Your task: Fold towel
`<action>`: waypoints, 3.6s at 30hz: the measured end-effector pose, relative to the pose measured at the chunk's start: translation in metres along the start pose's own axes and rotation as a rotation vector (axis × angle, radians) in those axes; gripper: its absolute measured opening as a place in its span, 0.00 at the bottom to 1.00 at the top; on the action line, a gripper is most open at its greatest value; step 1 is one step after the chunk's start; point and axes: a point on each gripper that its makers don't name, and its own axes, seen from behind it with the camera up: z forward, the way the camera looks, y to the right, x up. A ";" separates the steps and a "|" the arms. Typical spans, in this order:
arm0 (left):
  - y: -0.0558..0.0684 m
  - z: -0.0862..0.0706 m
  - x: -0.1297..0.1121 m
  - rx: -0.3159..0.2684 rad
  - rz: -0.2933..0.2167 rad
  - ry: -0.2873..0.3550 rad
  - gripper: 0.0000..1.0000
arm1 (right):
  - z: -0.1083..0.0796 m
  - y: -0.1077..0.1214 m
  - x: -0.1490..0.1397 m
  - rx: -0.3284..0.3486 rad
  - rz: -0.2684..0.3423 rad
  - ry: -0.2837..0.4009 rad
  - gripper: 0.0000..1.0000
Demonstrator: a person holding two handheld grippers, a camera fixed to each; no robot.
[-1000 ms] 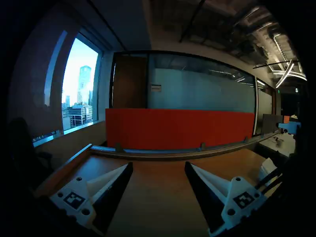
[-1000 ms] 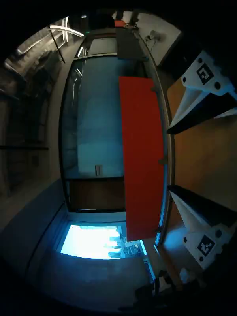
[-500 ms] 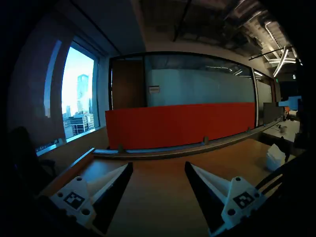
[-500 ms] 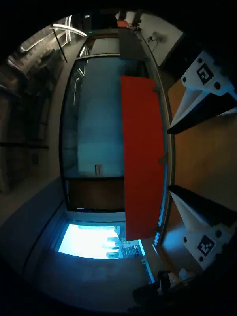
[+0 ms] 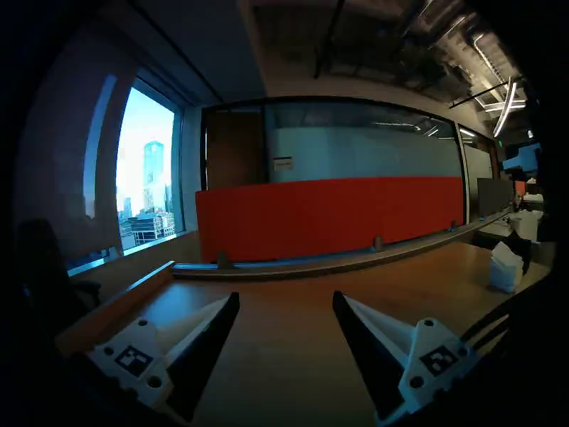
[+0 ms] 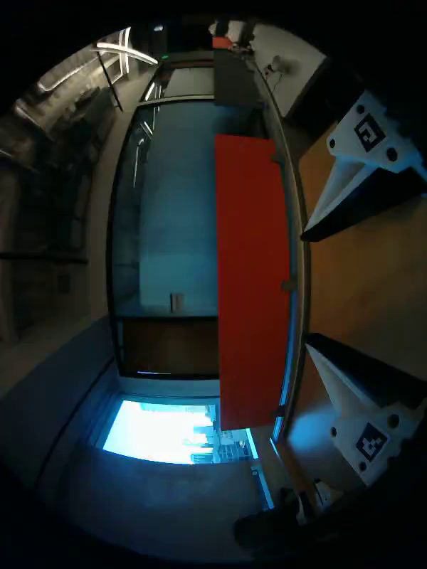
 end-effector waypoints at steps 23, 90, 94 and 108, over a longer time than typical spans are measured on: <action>-0.010 0.001 -0.080 0.006 -0.074 0.036 0.97 | 0.001 -0.014 -0.049 -0.001 -0.010 0.010 1.00; -0.016 0.000 -0.092 0.028 -0.066 0.035 0.97 | 0.000 0.052 -0.081 -0.096 0.045 0.140 0.99; -0.015 0.000 -0.091 0.028 -0.066 0.035 0.97 | -0.001 0.058 -0.094 -0.092 0.051 0.145 0.99; -0.015 0.000 -0.092 0.028 -0.066 0.035 0.97 | 0.004 0.069 -0.161 -0.115 0.038 0.104 0.99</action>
